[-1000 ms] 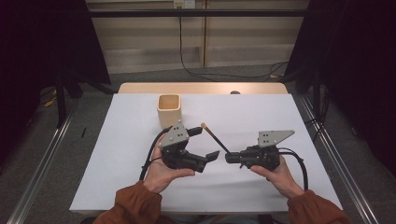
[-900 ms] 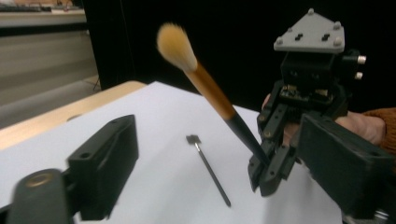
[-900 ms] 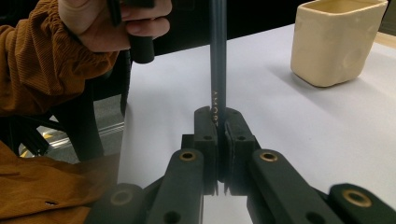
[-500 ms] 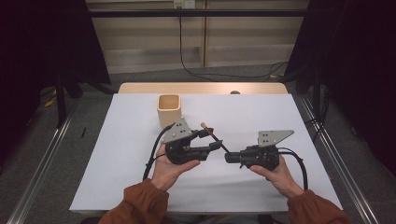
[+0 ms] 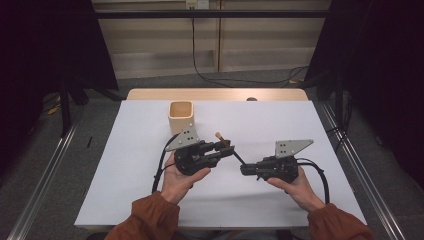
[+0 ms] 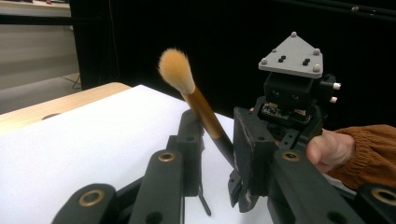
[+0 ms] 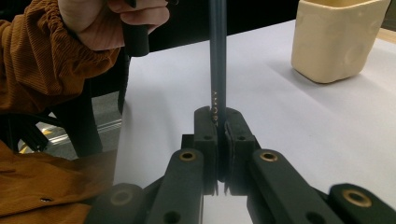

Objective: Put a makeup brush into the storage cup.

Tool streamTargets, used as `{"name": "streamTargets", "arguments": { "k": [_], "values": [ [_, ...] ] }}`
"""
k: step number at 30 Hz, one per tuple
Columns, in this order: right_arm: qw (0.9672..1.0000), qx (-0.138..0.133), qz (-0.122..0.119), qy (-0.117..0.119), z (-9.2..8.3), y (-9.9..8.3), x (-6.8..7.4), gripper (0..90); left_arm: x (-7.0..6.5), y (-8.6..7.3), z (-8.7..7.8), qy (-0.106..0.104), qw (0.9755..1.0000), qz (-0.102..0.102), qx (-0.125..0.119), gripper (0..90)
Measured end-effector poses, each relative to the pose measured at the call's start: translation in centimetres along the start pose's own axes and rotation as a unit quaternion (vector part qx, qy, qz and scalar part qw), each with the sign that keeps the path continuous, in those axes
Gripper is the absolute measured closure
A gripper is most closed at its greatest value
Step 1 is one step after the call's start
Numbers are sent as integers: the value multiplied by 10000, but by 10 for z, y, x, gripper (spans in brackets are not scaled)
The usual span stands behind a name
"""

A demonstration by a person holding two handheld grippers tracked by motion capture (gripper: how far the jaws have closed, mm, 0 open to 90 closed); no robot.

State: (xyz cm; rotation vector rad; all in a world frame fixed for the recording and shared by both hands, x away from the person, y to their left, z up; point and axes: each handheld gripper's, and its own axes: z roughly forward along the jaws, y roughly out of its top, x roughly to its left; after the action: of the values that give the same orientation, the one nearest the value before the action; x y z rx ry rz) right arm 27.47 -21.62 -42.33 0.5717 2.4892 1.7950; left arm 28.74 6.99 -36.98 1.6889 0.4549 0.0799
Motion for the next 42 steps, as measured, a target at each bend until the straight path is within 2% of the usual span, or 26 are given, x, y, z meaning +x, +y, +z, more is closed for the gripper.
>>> {"name": "streamTargets", "arguments": {
  "k": [4, 11, 13, 20, 24, 34, 40, 42],
  "values": [
    [10000, 20, -29, 16, 1, -1, 1, 854, -1, 0, 0, -102, 9999, -101, -15, 763],
    [9998, 167, -91, 35, 7, -3, 2, 844, -5, 2, 1, -301, 9995, -117, 22, 817],
    [9997, 195, -108, 64, 10, -3, 3, 844, -8, 3, 2, -300, 9995, -32, 74, 826],
    [9998, 178, -94, 4, 10, -4, 3, 833, -9, 3, 3, -386, 9992, -67, 96, 840],
    [9998, 166, -50, -12, 10, -5, 2, 812, -10, 4, 2, -336, 9994, -51, 110, 842],
    [9999, 115, 33, -77, 9, -4, 1, 553, -7, 5, 0, -192, 9997, -83, 153, 843],
    [9998, 65, 97, -177, 8, -3, 1, 334, -6, 5, -1, -152, 9997, -55, 168, 843],
    [9997, 63, 102, -213, 8, -3, 1, 289, -7, 5, 0, -136, 9997, -36, 203, 843]
  ]
}}
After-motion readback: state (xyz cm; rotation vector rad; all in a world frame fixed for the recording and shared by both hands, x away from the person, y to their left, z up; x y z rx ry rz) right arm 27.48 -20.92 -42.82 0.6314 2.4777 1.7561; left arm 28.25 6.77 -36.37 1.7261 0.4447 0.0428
